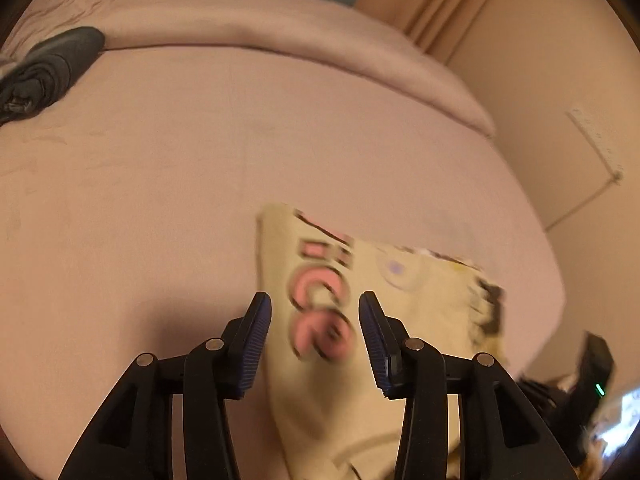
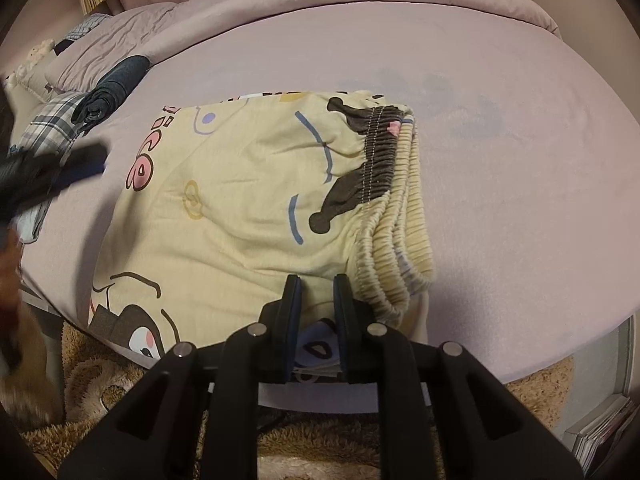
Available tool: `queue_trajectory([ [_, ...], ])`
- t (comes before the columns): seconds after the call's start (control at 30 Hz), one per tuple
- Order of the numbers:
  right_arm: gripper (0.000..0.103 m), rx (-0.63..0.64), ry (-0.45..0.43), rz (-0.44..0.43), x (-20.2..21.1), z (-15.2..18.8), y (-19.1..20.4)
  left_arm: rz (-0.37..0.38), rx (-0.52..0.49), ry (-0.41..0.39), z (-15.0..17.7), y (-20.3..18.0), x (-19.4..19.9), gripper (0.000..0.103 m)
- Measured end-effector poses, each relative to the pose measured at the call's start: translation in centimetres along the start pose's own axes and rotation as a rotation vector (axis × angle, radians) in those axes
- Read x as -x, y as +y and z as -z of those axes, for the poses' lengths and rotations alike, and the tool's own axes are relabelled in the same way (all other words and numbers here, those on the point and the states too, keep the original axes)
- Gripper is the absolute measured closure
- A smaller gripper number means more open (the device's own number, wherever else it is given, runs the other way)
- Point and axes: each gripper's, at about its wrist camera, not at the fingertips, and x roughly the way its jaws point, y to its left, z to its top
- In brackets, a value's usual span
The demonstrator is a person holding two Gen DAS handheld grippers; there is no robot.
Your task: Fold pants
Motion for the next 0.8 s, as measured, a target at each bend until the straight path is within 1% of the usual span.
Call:
queue_trajectory([
  [0.03,0.088,-0.001,0.0,0.0,0.0,0.0,0.0,-0.004,0.002,0.016,-0.5,0.2,-0.8,0.059],
  [0.1,0.088,-0.002,-0.001,-0.003,0.0,0.0,-0.1,0.014,0.029,0.051,-1.4,1.0,-2.6,0.059],
  [0.17,0.088,-0.009,0.0,-0.009,-0.1,0.1,-0.3,0.065,0.07,0.08,-1.9,1.7,-4.6,0.058],
  [0.23,0.088,-0.015,0.001,-0.018,-0.1,0.0,-0.6,0.043,0.117,0.088,-2.0,2.6,-6.4,0.058],
  [0.27,0.088,-0.02,0.001,-0.023,-0.1,0.0,-0.7,0.051,0.128,0.056,-1.9,2.8,-6.5,0.058],
  [0.3,0.088,-0.018,0.002,-0.026,-0.2,-0.1,-0.9,0.04,0.127,0.037,-1.9,2.7,-6.4,0.062],
  [0.33,0.088,-0.016,0.001,-0.027,-0.1,-0.1,-1.0,0.023,0.119,0.044,-1.9,2.5,-6.5,0.066],
  [0.37,0.088,-0.013,0.0,-0.028,-0.1,-0.1,-1.2,0.011,0.112,0.041,-1.8,2.3,-6.6,0.068],
  [0.43,0.087,-0.009,0.002,-0.031,-0.1,-0.1,-1.3,0.012,0.098,0.041,-1.9,2.1,-6.3,0.077],
  [0.47,0.087,-0.007,0.009,-0.032,0.0,-0.3,-1.3,0.017,0.097,0.038,-1.9,2.1,-6.0,0.079],
  [0.5,0.085,0.003,0.017,-0.038,0.3,-0.7,-1.2,0.034,0.104,0.028,-2.0,2.1,-5.6,0.082],
  [0.53,0.077,0.018,0.02,-0.052,0.7,-1.1,-1.1,0.05,0.109,0.022,-2.2,2.0,-5.5,0.082],
  [0.57,0.073,0.04,0.005,-0.071,1.4,-1.7,-0.8,0.064,0.113,0.018,-2.4,1.9,-5.0,0.082],
  [0.63,0.049,0.065,-0.05,-0.089,2.7,-3.1,-0.6,0.091,0.123,0.01,-2.6,1.8,-4.5,0.082],
  [0.7,0.036,0.066,-0.102,-0.089,3.6,-5.1,-1.0,0.107,0.131,0.005,-2.9,1.8,-4.2,0.082],
  [0.73,0.035,0.063,-0.115,-0.076,3.6,-6.0,-1.4,0.106,0.132,0.001,-2.9,1.8,-4.3,0.082],
  [0.8,0.035,0.05,-0.119,-0.037,2.6,-7.9,-2.3,0.093,0.141,0.001,-3.0,1.9,-4.6,0.082],
])
